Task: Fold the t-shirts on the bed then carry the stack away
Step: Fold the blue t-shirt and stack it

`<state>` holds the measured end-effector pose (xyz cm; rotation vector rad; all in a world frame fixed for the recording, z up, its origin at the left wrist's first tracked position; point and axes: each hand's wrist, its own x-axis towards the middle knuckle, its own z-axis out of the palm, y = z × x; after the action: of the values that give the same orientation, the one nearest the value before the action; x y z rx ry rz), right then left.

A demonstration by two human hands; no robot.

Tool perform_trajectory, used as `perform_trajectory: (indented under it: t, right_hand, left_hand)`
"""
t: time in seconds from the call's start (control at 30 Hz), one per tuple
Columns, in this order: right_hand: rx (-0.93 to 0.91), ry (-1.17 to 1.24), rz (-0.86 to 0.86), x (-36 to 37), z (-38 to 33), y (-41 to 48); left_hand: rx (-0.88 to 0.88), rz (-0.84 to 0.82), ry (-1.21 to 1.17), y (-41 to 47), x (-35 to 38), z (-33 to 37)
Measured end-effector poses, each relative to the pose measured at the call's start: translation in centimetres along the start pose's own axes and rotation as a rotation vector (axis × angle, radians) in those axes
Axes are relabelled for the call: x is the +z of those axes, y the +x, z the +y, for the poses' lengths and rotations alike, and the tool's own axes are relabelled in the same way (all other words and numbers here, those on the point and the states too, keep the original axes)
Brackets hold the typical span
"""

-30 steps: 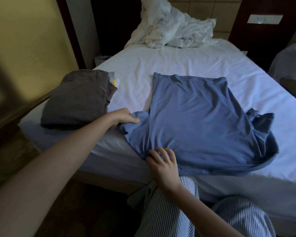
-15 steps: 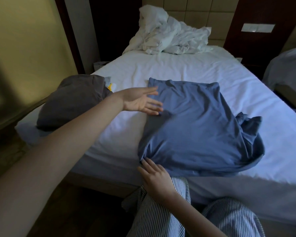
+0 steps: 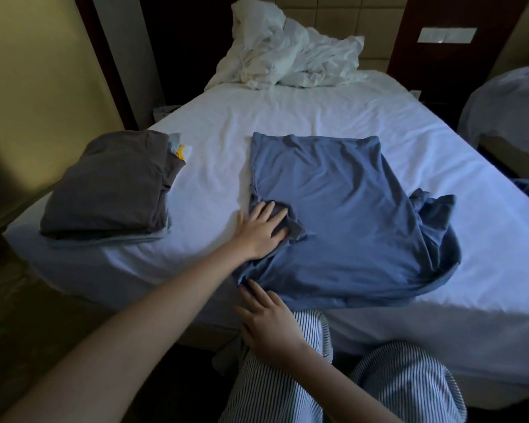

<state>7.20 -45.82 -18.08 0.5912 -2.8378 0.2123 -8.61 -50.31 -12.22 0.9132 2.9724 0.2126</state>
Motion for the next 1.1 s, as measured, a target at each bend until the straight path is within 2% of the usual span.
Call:
perform_trajectory:
  t: [0.13,0.27,0.4,0.5,0.57,0.67,0.73,0.83,0.9,0.97,1.0,1.1]
  right_hand:
    - [-0.002,-0.001,0.018,0.4,0.2,-0.2]
    - [-0.024,0.048,0.083,0.3,0.7,-0.6]
    - [-0.040,0.195,0.250,-0.8,2.1,-1.9]
    - [0.031,0.142,0.402,-2.6,4.9,-3.2]
    - [0.122,0.088,0.495,-4.0,7.7,-4.2]
    - [0.329,-0.009,0.633,-6.6,12.6,-6.0]
    - [0.534,-0.060,0.692,-8.1,15.9,-7.7]
    - [0.968,0.000,0.631,-8.5,19.5,-10.9]
    - [1.152,0.108,0.538,-7.7,20.3,-12.7]
    - [1.162,0.144,0.503,-6.9,20.1,-13.6]
    - [1.145,0.155,0.516,-6.6,20.1,-13.7]
    - [1.137,0.181,0.554,-6.4,20.1,-13.7]
  left_hand:
    - [0.007,-0.115,0.011,1.0,-1.1,0.9]
    - [0.039,0.042,0.142,-0.4,0.3,1.4]
    - [0.146,0.053,0.174,-2.3,1.1,1.7]
    - [0.181,-0.022,0.152,-2.7,1.0,2.1]
    - [0.164,-0.047,0.016,-2.3,0.2,3.0]
    - [0.254,0.078,-0.061,-1.0,-0.8,6.3]
    - [0.332,0.133,-0.126,0.4,-1.3,9.9]
    - [0.348,0.108,-0.372,3.2,-2.0,16.2]
    - [0.272,0.009,-0.570,5.4,-2.6,20.5]
    - [0.188,-0.079,-0.662,7.9,-2.9,24.7]
    - [0.170,-0.104,-0.633,9.1,-2.7,26.6]
    - [0.082,-0.134,-0.380,11.9,-0.6,31.1]
